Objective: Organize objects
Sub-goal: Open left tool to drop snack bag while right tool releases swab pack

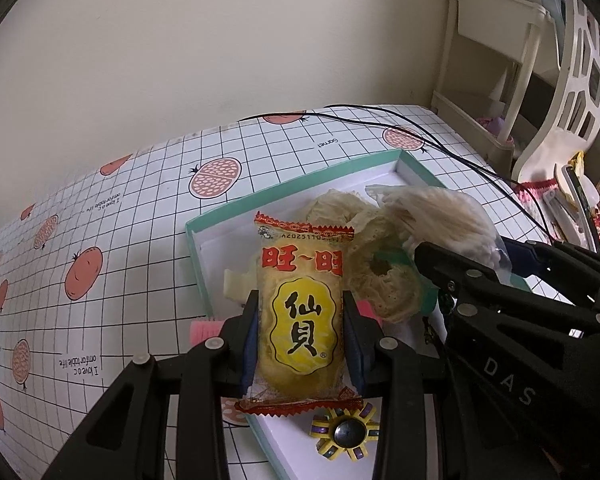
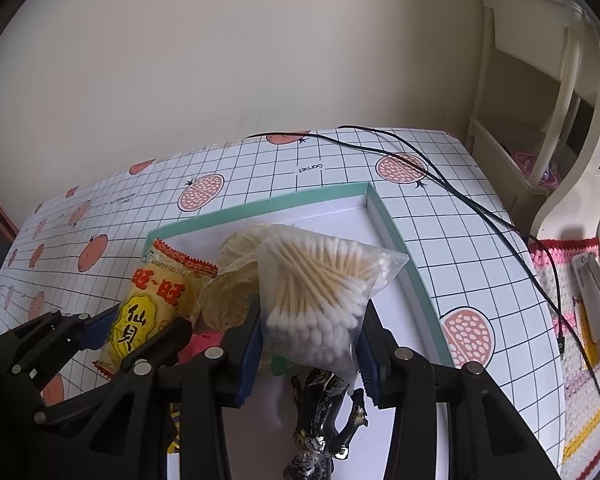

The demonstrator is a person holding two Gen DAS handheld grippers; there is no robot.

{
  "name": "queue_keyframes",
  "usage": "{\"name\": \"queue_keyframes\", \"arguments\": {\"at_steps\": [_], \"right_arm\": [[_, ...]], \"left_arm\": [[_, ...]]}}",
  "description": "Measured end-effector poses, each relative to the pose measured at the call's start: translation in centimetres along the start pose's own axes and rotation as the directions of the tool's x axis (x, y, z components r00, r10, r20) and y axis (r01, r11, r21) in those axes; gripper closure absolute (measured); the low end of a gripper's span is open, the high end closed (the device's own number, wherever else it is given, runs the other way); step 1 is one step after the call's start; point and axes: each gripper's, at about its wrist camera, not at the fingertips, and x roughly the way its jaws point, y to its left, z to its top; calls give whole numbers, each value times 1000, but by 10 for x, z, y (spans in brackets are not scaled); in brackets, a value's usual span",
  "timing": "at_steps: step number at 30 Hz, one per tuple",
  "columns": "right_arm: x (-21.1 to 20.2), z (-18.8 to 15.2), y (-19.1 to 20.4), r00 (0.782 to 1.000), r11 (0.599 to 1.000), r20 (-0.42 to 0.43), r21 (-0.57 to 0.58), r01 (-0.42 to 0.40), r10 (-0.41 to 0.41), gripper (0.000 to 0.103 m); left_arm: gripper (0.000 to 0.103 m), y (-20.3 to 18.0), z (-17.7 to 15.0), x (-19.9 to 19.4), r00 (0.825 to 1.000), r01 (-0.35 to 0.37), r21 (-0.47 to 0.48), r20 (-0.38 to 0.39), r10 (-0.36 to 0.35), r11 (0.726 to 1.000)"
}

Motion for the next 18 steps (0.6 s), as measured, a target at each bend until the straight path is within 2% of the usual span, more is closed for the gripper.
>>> {"name": "queue_keyframes", "arguments": {"at_steps": [2, 4, 5, 14, 16, 18], "right_arm": [[-2, 0, 1, 1000, 1000, 2, -2, -1, 1, 55], [-3, 1, 2, 1000, 1000, 3, -2, -8, 8, 50], [-3, 1, 2, 1000, 1000, 6, -3, -9, 9, 45], [-11, 1, 2, 1000, 1000, 24, -1, -10, 10, 45], [-14, 1, 2, 999, 1000, 33, 5, -13, 13, 43], [-18, 3, 3, 999, 1000, 45, 11, -17, 17, 37]], "left_arm": [[62, 0, 0, -1, 1000, 1, 2, -4, -1, 1000], [53, -1, 1, -3, 1000, 3, 7, -7, -3, 1000], [52, -2, 1, -4, 1000, 1, 11, -6, -1, 1000], [46, -1, 0, -13, 1000, 1, 17, -14, 0, 1000], [46, -1, 1, -18, 1000, -1, 14, -8, 1, 1000], [46, 1, 2, -21, 1000, -6, 9, -2, 6, 1000]]}}
